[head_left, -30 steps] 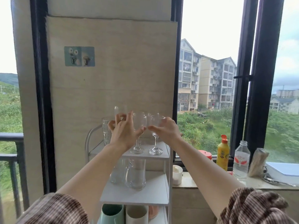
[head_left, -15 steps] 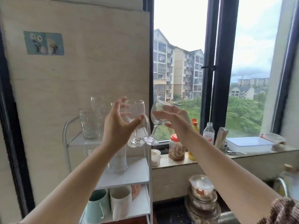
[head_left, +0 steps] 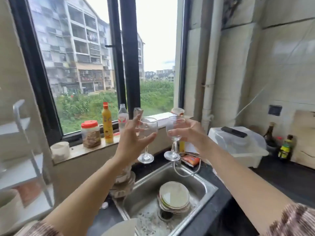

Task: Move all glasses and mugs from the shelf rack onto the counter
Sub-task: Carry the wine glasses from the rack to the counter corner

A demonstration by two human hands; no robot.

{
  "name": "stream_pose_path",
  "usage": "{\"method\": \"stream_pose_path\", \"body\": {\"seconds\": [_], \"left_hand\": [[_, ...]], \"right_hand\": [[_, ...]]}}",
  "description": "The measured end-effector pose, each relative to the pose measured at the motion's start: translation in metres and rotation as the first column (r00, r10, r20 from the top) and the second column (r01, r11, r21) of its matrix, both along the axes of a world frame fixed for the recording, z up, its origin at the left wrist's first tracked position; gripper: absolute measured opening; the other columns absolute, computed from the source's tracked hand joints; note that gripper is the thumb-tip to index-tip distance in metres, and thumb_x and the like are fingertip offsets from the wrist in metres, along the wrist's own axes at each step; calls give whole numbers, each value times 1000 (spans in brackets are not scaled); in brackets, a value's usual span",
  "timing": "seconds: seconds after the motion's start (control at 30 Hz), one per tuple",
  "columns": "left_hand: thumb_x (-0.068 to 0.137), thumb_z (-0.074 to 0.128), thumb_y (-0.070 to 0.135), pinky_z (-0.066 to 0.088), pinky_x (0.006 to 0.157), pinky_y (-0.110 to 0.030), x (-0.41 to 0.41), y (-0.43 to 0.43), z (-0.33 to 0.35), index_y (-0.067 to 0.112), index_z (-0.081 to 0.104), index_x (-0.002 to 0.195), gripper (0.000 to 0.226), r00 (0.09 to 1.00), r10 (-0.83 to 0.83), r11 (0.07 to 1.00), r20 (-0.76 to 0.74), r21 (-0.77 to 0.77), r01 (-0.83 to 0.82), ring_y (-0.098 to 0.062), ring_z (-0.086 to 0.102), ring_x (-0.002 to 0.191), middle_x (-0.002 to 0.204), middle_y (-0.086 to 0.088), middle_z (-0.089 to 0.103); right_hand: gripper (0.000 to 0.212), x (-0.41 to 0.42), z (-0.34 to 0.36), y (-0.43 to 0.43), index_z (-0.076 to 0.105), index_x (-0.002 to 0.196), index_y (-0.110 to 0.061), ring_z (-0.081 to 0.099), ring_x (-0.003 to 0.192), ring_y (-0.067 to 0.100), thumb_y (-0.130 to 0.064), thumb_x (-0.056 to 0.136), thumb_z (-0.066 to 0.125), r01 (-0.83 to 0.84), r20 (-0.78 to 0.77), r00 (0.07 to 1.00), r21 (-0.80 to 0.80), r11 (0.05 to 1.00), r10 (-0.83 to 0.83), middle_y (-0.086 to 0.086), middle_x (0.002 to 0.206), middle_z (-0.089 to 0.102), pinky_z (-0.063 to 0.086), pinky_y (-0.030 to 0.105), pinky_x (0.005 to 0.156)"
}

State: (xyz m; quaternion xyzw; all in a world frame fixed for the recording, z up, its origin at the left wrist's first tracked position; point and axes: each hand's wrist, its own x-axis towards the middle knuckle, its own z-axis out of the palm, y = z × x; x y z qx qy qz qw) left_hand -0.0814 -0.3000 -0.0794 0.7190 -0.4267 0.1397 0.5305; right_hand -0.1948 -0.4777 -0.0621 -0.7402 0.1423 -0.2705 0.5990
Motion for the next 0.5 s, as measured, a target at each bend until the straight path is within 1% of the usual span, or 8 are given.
{"method": "stream_pose_path", "body": {"seconds": [0.07, 0.17, 0.2, 0.27, 0.33, 0.37, 0.43, 0.5], "left_hand": [[72, 81, 31, 47, 74, -5, -36, -54, -13, 17, 36, 144, 86, 998, -33, 999, -47, 30, 35, 0, 60, 91, 125, 8, 51], [71, 81, 23, 52, 90, -34, -94, -136, -36, 14, 41, 142, 82, 990, -80, 996, -120, 35, 84, -17, 64, 96, 119, -5, 57], [72, 81, 22, 50, 94, -37, -115, -162, -45, 14, 42, 141, 80, 982, -100, 994, -159, 36, 107, -19, 64, 99, 120, -7, 56], [72, 81, 24, 48, 97, -37, -158, -211, -60, 14, 44, 139, 77, 961, -148, 985, -233, 49, 163, -20, 63, 105, 124, -7, 54], [73, 80, 24, 51, 93, -35, -196, -255, -72, 20, 51, 130, 64, 932, -217, 970, -291, 40, 239, -21, 65, 102, 118, -7, 59], [73, 80, 23, 53, 88, -35, -212, -275, -77, 25, 53, 122, 56, 914, -252, 961, -317, 26, 275, -20, 66, 97, 114, -8, 63], [72, 81, 26, 55, 80, -32, -239, -313, -84, 23, 57, 116, 50, 892, -287, 950, -349, 17, 312, -14, 66, 91, 115, -8, 63], [71, 82, 27, 54, 83, -35, -261, -349, -90, 20, 55, 124, 59, 889, -298, 939, -347, 59, 338, -13, 63, 96, 121, -4, 58]], "right_hand": [[48, -47, -11, -46, 66, 100, -21, 68, 98, 18, -16, 58, 86, 70, -18, 997, 6, 998, -70, -1, 101, 73, 53, 33, 80], [46, -117, -29, -114, 64, 104, -17, 66, 97, 18, -8, 64, 85, 161, -65, 985, 3, 987, -160, 1, 103, 70, 52, 35, 82], [51, -141, -36, -135, 63, 110, -13, 65, 97, 18, -7, 65, 85, 191, -87, 978, 10, 982, -189, 2, 105, 68, 52, 35, 83], [57, -189, -49, -173, 60, 117, -10, 64, 91, 15, -4, 66, 84, 254, -122, 961, 42, 966, -248, 4, 106, 66, 53, 31, 76], [59, -234, -60, -209, 59, 118, -8, 64, 88, 14, -3, 65, 84, 320, -152, 938, 41, 946, -311, 6, 107, 66, 52, 25, 69], [60, -256, -65, -226, 59, 119, -7, 65, 91, 17, -3, 64, 85, 351, -165, 925, 37, 936, -341, 8, 108, 66, 52, 26, 71], [61, -293, -73, -256, 59, 118, -7, 66, 96, 19, -4, 63, 86, 407, -189, 899, 29, 913, -395, 8, 109, 67, 54, 29, 76], [61, -325, -81, -282, 60, 116, -9, 66, 94, 16, -8, 62, 87, 451, -199, 878, 37, 892, -435, 5, 107, 67, 53, 28, 75]]}}
